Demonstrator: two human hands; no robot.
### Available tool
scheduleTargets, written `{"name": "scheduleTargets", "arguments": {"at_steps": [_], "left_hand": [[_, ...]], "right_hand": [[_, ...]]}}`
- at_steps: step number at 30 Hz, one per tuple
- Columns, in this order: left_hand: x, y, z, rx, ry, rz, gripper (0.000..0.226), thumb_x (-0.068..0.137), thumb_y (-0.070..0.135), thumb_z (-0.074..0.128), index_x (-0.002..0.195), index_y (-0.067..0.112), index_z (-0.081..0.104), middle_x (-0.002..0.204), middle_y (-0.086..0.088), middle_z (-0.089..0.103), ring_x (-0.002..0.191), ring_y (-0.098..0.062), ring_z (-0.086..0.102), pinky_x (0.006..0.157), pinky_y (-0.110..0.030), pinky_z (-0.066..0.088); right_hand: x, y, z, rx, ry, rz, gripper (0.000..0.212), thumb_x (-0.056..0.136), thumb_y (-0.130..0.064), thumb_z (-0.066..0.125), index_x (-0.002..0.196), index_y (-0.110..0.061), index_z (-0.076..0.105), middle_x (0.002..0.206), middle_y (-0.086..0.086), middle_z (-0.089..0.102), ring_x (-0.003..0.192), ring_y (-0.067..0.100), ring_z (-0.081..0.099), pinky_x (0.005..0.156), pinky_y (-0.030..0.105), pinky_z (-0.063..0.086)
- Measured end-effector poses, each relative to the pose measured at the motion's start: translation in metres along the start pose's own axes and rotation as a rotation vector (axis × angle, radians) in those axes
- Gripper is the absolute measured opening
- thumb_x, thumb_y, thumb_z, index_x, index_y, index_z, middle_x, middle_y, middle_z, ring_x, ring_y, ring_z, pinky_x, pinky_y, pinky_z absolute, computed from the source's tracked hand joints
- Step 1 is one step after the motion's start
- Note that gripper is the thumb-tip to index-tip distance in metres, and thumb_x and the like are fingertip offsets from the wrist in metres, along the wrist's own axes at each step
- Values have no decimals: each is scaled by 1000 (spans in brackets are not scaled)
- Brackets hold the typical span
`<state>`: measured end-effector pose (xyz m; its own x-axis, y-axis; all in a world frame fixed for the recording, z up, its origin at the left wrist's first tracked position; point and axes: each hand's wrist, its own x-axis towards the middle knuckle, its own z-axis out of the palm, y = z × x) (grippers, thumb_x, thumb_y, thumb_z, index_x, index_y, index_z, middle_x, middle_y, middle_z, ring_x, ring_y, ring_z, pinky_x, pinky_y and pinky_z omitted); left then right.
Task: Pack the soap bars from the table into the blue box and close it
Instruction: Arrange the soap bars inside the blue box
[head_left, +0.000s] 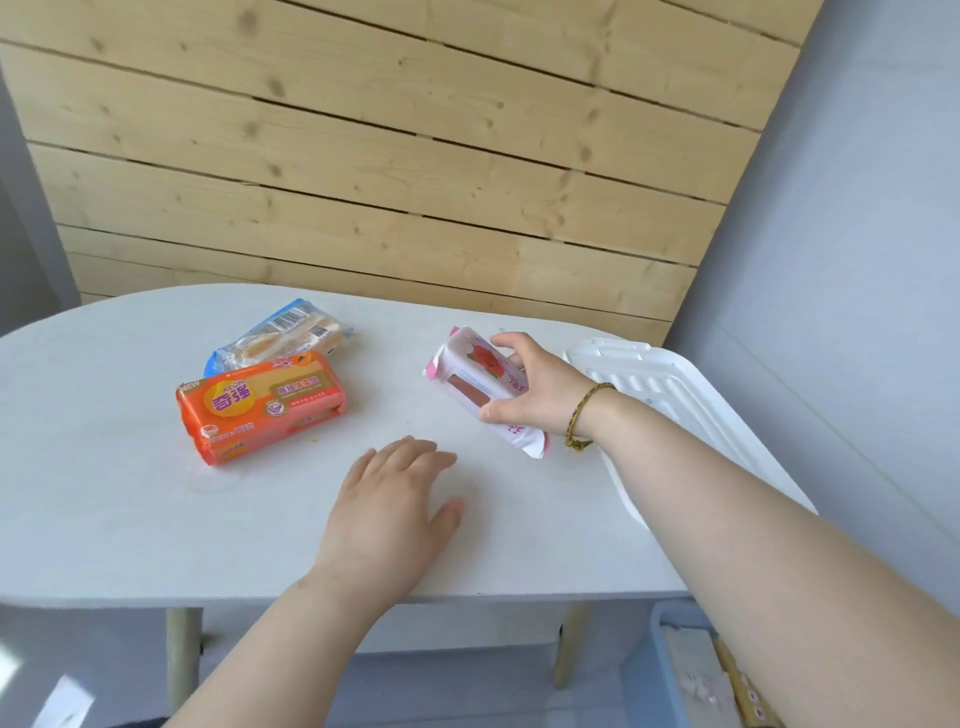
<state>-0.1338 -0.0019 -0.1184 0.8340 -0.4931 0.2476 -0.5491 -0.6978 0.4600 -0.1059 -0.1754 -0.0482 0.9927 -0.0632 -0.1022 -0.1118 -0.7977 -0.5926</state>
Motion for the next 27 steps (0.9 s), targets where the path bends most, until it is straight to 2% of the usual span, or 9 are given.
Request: {"name": "scheduleTargets", "arguments": {"at_steps": [4, 6, 8, 12, 14, 16, 19, 24, 27], "left_hand": [[-11, 47, 14, -215, 57, 292, 33, 86, 31, 55, 118, 21, 57, 126, 6, 56, 128, -9, 40, 103, -12, 18], [-20, 71, 24, -402, -14, 368, 30, 82, 33, 53, 105, 18, 66, 106, 8, 64, 112, -2, 51, 95, -4, 27], [-30, 98, 45, -497, -128, 444, 34, 82, 35, 46, 98, 18, 69, 98, 10, 65, 102, 0, 51, 88, -6, 36], [-34, 126, 90, -453, -267, 502, 28, 85, 24, 47, 99, 15, 69, 100, 6, 69, 100, -1, 50, 86, -5, 33], [-35, 132, 116, -390, -337, 505, 24, 90, 21, 47, 104, 18, 66, 106, 6, 67, 100, -4, 55, 85, -10, 35], [-38, 138, 143, -310, -427, 502, 24, 93, 23, 45, 110, 24, 62, 114, 9, 64, 108, -8, 55, 89, -16, 38], [-42, 149, 183, -167, -565, 509, 32, 95, 29, 35, 123, 29, 50, 132, 13, 51, 122, -6, 45, 97, -16, 32], [-43, 163, 244, 95, -838, 576, 45, 97, 25, 30, 141, 28, 22, 155, 5, 11, 141, -13, 16, 113, -27, 15], [-41, 161, 268, 238, -950, 632, 51, 97, 19, 30, 143, 26, 11, 156, 0, 0, 143, -17, 3, 116, -32, 5]], "right_hand": [[-64, 35, -34, 85, 55, 27, 74, 72, -24, 71, 133, -29, 30, 112, -4, 49, 100, 16, 55, 84, 31, 49], [-97, 59, -47, 104, 63, 61, 71, 73, -22, 72, 131, -30, 31, 108, -8, 50, 100, 14, 56, 86, 31, 50], [-137, 93, -61, 156, 95, 120, 65, 73, -18, 71, 124, -33, 34, 108, -8, 51, 100, 14, 56, 85, 24, 49], [-206, 160, -73, 265, 171, 271, 55, 75, -11, 70, 112, -35, 36, 112, -3, 50, 101, 11, 52, 72, 2, 45], [-235, 194, -72, 324, 185, 341, 50, 77, -7, 68, 110, -32, 39, 111, -1, 52, 100, 12, 53, 77, 9, 47], [-259, 223, -67, 388, 221, 408, 45, 78, -6, 67, 104, -34, 43, 109, -1, 54, 98, 11, 56, 81, 17, 47], [-280, 261, -54, 429, 244, 468, 44, 78, -9, 67, 98, -40, 44, 108, -5, 53, 96, 6, 55, 74, 14, 48], [-295, 328, 7, 486, 141, 713, 49, 82, -20, 63, 123, -26, 38, 118, -1, 49, 104, 15, 49, 76, 21, 46], [-299, 356, 50, 590, 63, 886, 57, 84, -26, 60, 133, -21, 32, 120, 3, 48, 91, 11, 52, 63, 17, 47]]}}
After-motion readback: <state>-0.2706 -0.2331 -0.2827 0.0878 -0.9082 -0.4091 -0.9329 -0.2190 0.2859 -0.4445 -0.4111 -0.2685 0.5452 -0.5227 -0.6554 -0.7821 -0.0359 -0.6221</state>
